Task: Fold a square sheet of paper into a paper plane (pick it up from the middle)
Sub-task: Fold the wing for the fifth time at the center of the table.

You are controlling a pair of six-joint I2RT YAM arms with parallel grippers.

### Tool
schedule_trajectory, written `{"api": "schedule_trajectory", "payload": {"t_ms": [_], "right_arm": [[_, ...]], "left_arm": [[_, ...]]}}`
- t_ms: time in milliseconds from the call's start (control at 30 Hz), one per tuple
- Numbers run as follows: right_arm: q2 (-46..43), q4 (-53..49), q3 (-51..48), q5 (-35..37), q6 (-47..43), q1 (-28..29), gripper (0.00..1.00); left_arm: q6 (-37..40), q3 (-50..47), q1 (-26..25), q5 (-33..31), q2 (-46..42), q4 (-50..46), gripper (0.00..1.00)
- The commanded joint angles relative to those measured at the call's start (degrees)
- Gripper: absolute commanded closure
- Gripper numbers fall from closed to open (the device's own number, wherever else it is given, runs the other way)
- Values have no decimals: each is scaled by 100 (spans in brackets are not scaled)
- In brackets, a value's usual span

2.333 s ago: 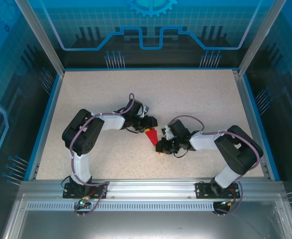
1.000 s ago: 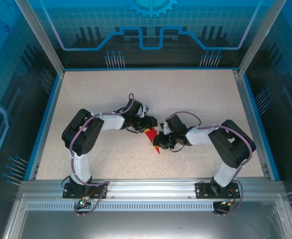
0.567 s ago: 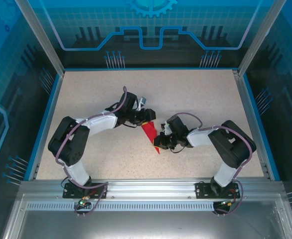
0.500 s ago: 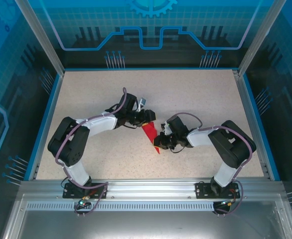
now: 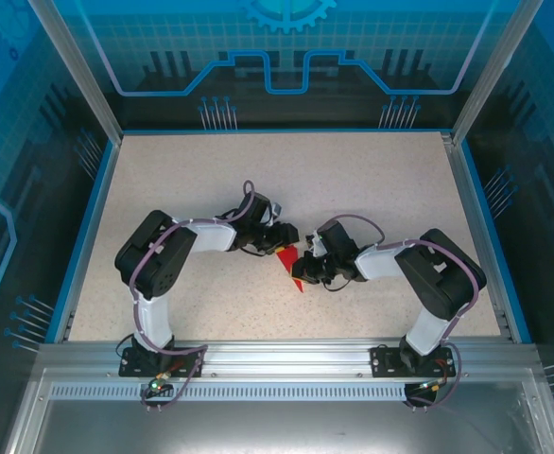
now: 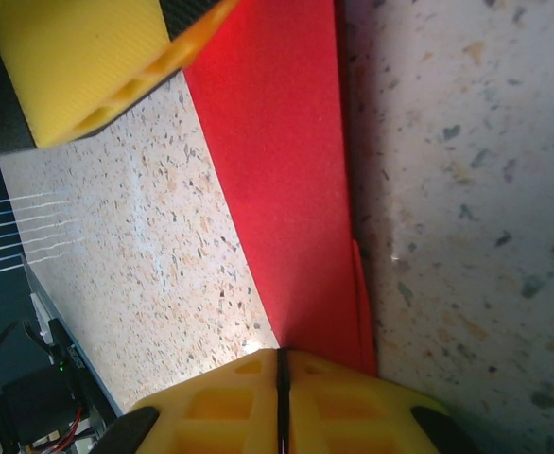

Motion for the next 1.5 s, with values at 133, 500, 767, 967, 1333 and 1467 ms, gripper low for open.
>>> {"api": "schedule_trajectory", "payload": {"t_ms": [133, 500, 767, 967, 1333, 1467], "right_arm": [[175, -469, -318, 104, -14, -2, 91], [149, -333, -359, 51, 43, -11, 91], [217, -129, -352, -58, 139, -9, 91], [278, -59, -288, -59, 190, 1, 91], [396, 55, -166, 7, 355, 103, 90], [404, 101, -138, 28, 432, 125, 90]], "left_arm": [[399, -94, 513, -200, 221, 89, 51], [783, -92, 843, -39, 284, 187, 51], [1150, -143, 977, -87, 62, 204, 50], [1226, -205, 1054, -76, -224, 205, 49], [1164, -191, 1048, -42, -740, -13, 49], [911, -344, 937, 248, -1013, 69, 49]]}}
